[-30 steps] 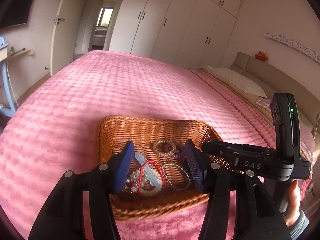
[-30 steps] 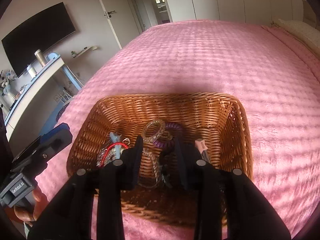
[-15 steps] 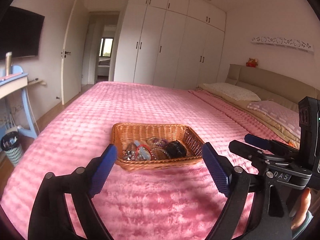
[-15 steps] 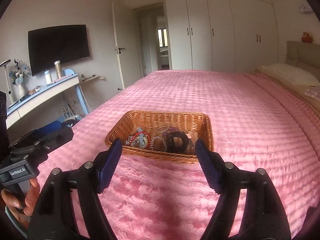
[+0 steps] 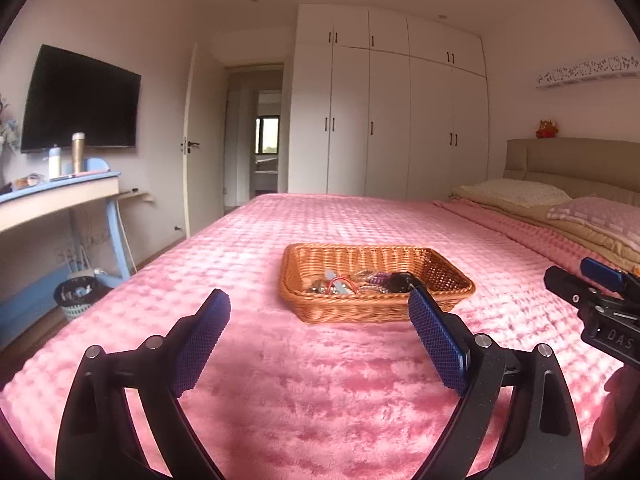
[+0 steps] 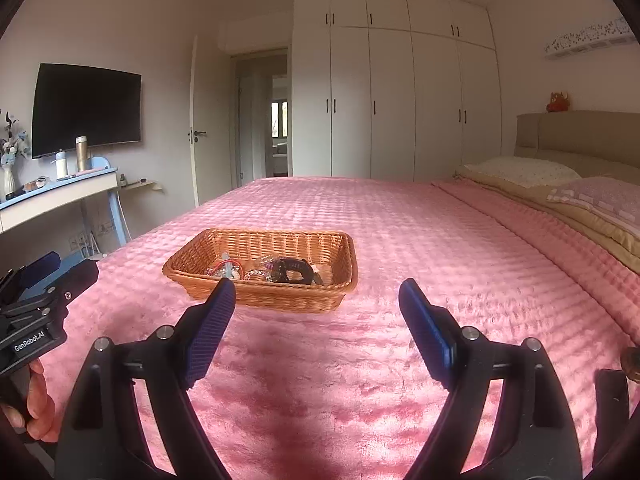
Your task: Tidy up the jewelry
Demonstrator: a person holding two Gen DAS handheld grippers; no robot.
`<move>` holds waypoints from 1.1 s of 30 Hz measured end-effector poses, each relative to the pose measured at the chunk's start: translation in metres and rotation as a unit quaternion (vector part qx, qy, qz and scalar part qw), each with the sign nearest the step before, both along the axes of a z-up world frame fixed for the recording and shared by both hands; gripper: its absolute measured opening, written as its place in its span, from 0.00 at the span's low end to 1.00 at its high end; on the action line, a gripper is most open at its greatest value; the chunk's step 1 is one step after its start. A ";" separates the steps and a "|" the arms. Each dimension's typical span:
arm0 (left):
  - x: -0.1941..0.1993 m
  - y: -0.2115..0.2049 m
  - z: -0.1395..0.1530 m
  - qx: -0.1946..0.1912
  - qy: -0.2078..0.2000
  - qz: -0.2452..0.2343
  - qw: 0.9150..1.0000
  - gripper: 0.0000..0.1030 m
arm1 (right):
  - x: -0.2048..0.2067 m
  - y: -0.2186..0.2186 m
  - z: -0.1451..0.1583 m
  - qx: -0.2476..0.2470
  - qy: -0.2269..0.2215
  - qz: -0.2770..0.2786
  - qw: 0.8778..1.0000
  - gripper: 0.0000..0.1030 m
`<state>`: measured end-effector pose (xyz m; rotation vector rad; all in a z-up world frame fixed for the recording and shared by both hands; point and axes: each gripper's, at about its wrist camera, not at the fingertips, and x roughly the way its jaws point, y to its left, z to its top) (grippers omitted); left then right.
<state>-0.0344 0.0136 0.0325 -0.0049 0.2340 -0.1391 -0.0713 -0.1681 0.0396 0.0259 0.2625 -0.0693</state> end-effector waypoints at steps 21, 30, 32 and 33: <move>0.007 -0.009 -0.026 0.019 0.009 0.036 0.999 0.91 | -0.005 0.010 -0.027 -0.007 -0.010 0.015 1.000 0.87; 0.006 -0.011 -0.027 0.022 0.009 0.037 0.999 0.92 | -0.003 0.012 -0.031 -0.008 -0.003 0.018 1.000 0.89; 0.006 -0.012 -0.026 0.023 0.008 0.036 0.999 0.92 | -0.004 0.013 -0.031 -0.009 -0.003 0.019 1.000 0.89; 0.005 -0.012 -0.027 0.024 0.008 0.036 0.999 0.92 | -0.004 0.012 -0.031 -0.009 -0.002 0.019 1.000 0.89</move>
